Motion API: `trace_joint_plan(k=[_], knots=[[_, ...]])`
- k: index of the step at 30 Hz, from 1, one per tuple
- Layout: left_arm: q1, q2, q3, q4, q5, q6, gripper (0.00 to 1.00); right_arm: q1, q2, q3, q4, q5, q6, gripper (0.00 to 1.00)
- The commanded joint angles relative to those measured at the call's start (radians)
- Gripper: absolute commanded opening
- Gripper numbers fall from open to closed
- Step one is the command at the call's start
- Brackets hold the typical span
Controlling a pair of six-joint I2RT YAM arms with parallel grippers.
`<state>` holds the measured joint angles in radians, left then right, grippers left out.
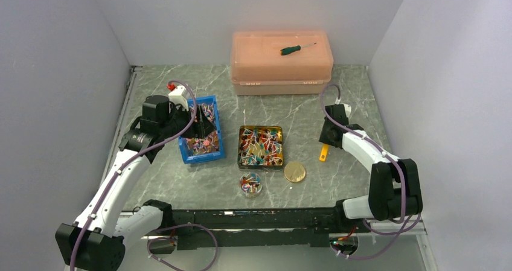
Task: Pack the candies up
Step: Place the spatula at the center of the board.
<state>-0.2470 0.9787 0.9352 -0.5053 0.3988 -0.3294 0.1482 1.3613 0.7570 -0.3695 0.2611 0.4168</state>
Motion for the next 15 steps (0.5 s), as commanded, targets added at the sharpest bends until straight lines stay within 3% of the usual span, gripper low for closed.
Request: trace_joint_plan(k=[1,15], knots=[[0.005,-0.026,-0.003,0.058,0.028,0.015,0.80,-0.045,0.020,-0.021,0.104,-0.049,0.020,0.00],[0.005,-0.027,-0.003,0.058,0.029,0.016,0.81,-0.120,0.133,-0.019,0.155,-0.096,0.054,0.03]])
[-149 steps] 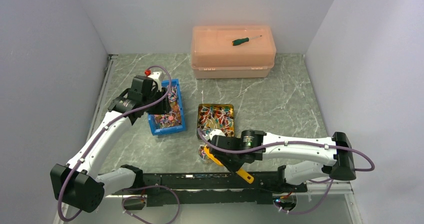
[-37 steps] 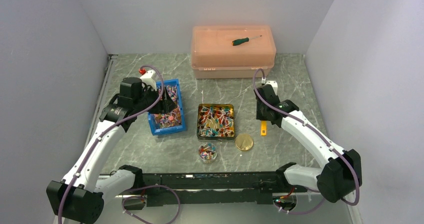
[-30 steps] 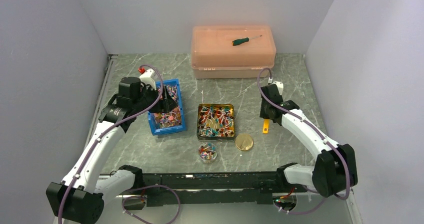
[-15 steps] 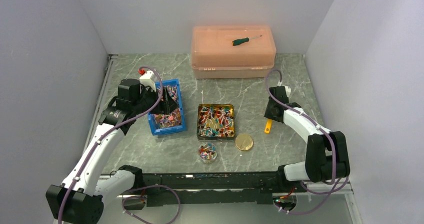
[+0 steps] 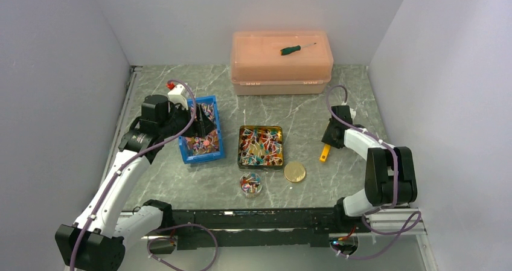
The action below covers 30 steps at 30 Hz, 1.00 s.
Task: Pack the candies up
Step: Place the spatula at the center of the board.
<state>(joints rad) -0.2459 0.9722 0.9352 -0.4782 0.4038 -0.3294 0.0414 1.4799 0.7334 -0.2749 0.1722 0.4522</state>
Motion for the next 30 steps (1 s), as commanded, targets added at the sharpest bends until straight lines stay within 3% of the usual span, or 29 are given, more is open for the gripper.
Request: trace_joint_plan(k=[1,8,17,26,30], knots=[[0.004,-0.022,-0.003,0.031,0.024,0.016,0.81,-0.014,0.019,0.005,0.061,-0.007,0.020,0.05],[0.003,-0.026,-0.004,0.034,0.028,0.015,0.81,-0.026,0.035,0.014,0.053,0.002,0.020,0.35],[0.005,-0.022,-0.003,0.038,0.048,0.009,0.81,-0.029,-0.003,0.050,-0.002,-0.006,0.010,0.61],[0.005,-0.026,-0.006,0.042,0.057,0.003,0.82,-0.029,-0.132,0.139,-0.136,-0.019,-0.030,0.70],[0.005,-0.030,-0.006,0.043,0.060,0.003,0.87,-0.028,-0.201,0.137,-0.166,-0.038,-0.027,0.73]])
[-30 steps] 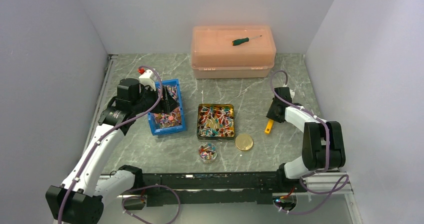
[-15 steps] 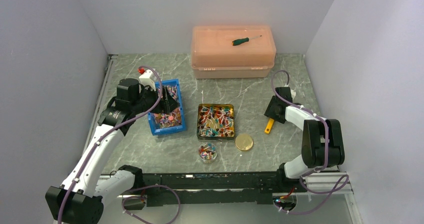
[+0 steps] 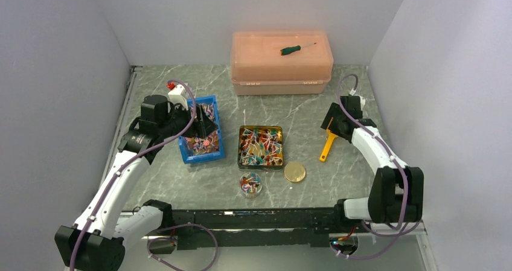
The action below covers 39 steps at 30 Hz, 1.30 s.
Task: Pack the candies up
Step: Place the spatula at the center of the board, then pick up the bottle lid at the center of the board.
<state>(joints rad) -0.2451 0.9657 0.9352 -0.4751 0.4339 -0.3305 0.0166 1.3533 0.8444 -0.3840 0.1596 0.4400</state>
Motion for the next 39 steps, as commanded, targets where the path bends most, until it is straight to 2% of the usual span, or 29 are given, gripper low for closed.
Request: trace_joint_plan(k=[1,7,9,12,20,26,30,39], knots=[[0.004,-0.025,-0.007,0.041,0.030,0.005,0.88,-0.003,-0.094,0.015,-0.055,-0.039,-0.007,0.73],[0.004,-0.031,-0.009,0.043,0.026,0.005,0.92,0.004,-0.218,-0.031,-0.074,-0.127,-0.003,0.86],[0.005,-0.033,-0.009,0.042,0.026,0.005,0.99,0.011,-0.261,-0.041,-0.091,-0.149,-0.005,0.90],[0.004,-0.038,-0.011,0.041,0.016,0.006,0.99,0.027,-0.328,-0.061,-0.127,-0.182,-0.003,0.99],[0.002,-0.068,-0.011,0.030,-0.034,0.012,0.99,0.133,-0.475,-0.118,-0.209,-0.202,0.035,1.00],[-0.011,-0.083,-0.002,0.001,-0.076,0.005,0.99,0.258,-0.542,-0.131,-0.264,-0.187,0.070,1.00],[-0.011,-0.087,0.022,-0.044,-0.093,0.012,1.00,0.352,-0.553,-0.145,-0.265,-0.195,0.135,1.00],[-0.011,-0.142,0.025,-0.105,-0.136,0.027,1.00,0.545,-0.518,-0.164,-0.308,-0.079,0.218,1.00]])
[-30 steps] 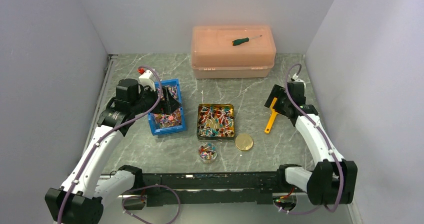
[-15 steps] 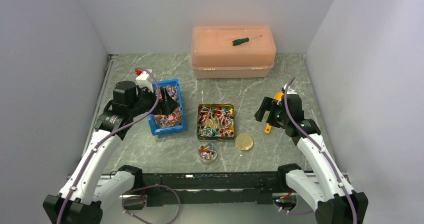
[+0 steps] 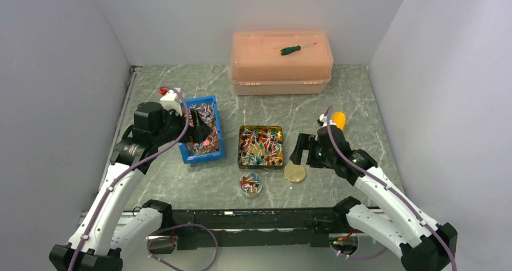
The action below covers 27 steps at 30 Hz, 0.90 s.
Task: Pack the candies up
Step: Pick up the bottle lid at the center of the board.
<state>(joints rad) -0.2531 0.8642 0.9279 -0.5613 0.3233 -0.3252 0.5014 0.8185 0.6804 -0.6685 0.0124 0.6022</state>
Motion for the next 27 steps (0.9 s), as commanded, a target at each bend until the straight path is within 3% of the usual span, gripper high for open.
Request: trace_joint_plan(k=[1,12,27], knots=[[-0.004,-0.047,0.026,-0.021,-0.027,0.020,1.00,0.079,0.026,0.002,-0.031,0.084,0.061,1.00],[-0.003,-0.086,-0.052,-0.017,-0.045,0.024,0.99,0.319,0.178,0.044,-0.116,0.280,0.154,1.00],[-0.003,-0.079,-0.072,0.007,-0.023,0.031,0.99,0.370,0.349,0.015,-0.002,0.290,0.151,1.00]])
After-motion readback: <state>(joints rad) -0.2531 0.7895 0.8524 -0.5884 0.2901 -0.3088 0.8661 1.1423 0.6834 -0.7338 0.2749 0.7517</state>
